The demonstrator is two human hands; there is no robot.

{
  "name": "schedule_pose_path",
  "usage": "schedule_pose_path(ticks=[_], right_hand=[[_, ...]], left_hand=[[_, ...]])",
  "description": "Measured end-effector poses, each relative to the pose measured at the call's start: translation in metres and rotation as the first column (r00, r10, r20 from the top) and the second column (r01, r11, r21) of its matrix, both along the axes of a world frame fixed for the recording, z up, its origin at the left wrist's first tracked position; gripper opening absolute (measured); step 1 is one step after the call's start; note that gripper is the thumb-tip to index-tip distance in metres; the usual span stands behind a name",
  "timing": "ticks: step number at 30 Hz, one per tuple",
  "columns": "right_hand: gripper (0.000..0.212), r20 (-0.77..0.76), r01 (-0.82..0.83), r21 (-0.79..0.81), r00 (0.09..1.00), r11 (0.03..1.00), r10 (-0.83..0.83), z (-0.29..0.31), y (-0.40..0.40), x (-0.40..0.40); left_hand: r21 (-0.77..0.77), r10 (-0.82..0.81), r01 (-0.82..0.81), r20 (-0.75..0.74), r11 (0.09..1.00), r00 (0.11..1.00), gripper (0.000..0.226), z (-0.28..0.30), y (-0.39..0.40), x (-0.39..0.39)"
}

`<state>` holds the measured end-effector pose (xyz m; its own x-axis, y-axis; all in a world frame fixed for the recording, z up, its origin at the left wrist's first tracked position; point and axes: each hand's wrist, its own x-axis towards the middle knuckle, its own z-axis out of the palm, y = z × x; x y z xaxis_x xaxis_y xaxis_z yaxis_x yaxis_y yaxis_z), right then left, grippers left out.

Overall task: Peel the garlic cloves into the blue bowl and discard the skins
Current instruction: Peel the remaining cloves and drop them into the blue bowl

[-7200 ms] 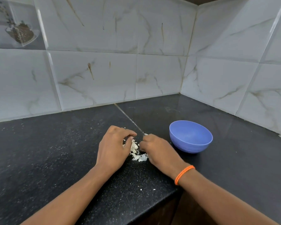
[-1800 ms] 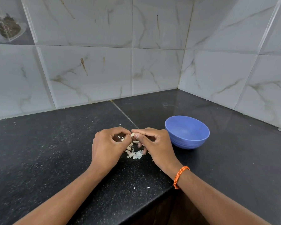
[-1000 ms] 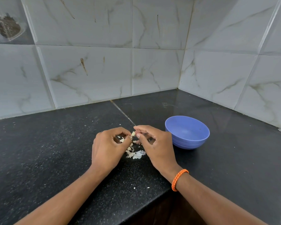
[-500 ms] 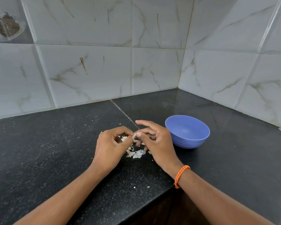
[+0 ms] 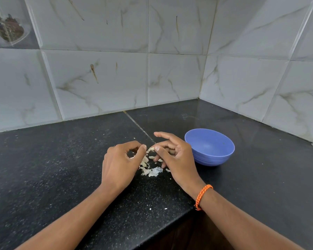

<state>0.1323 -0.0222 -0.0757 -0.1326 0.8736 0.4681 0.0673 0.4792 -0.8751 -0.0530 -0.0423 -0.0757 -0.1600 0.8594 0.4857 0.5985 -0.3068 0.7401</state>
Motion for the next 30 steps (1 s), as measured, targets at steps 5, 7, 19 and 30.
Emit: schedule_pose_path(ticks=[5, 7, 19, 30], right_hand=[[0.034, -0.017, 0.02, 0.003, 1.0, 1.0, -0.02, -0.0006, 0.0005, -0.0002], [0.034, -0.022, 0.022, 0.004, 1.0, 1.0, -0.021, -0.0006, 0.0005, -0.0006], [0.038, -0.003, 0.01, -0.001, 1.0, 1.0, -0.01, -0.0001, 0.0004, 0.0001], [0.042, 0.012, 0.014, 0.026, 1.0, 1.0, -0.014, 0.0009, 0.0016, -0.0004]], left_hand=[[0.049, 0.082, -0.08, -0.031, 0.996, 0.996, 0.016, -0.0039, 0.0043, -0.0014], [0.063, 0.094, -0.091, -0.042, 0.994, 0.995, 0.014, -0.0034, 0.0037, -0.0012], [0.033, -0.121, 0.119, 0.092, 0.992, 0.988, 0.006, 0.0004, -0.0005, 0.0008], [-0.006, -0.188, 0.191, 0.166, 0.982, 0.968, 0.002, -0.0012, 0.0007, 0.0002]])
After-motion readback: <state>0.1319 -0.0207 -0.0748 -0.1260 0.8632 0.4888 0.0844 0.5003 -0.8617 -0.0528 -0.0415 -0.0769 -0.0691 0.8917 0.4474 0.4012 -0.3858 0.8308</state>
